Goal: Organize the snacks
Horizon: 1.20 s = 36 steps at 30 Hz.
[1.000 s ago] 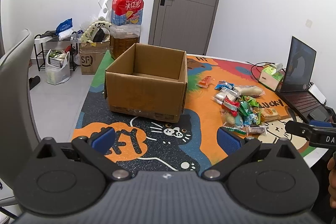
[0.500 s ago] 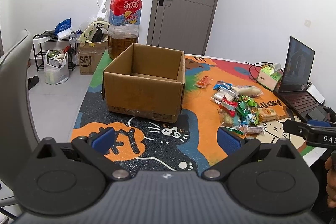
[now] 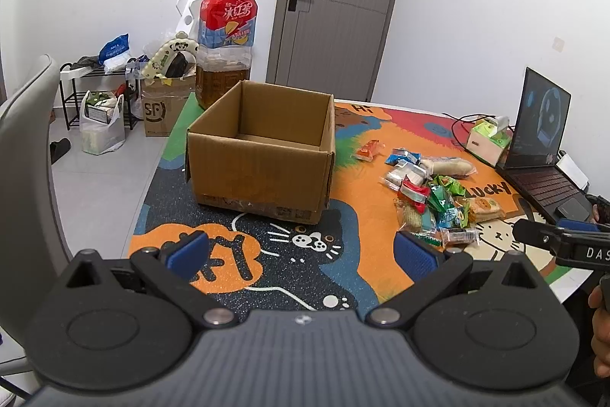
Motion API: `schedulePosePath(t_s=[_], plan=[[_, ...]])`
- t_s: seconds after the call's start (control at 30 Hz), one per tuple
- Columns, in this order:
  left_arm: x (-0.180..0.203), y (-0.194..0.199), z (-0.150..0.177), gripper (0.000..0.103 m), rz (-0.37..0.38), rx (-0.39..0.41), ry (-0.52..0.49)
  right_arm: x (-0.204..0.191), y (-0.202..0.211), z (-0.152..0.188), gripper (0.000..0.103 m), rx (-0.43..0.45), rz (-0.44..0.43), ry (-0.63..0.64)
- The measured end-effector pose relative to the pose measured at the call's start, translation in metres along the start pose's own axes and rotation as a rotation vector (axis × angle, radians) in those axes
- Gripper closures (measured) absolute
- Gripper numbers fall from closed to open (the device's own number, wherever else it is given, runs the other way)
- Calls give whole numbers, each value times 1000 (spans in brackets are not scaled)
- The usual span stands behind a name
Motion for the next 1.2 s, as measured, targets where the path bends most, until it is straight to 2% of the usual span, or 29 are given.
schedulePosePath(t_s=[1.2], plan=[[-1,-6,3,1,-12,-8,7,3,-6,4,0,-13,-1,0]])
Point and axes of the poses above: each gripper's, at about its wrist camera, not at the fingertips, and y roughly against the way its jaws point, x to its right, z to its underside, the point moved 10 cm from there along -y, roughly the way its jaws point, and after that the axes turned 3 degrees about z, right-handed, at the moved point
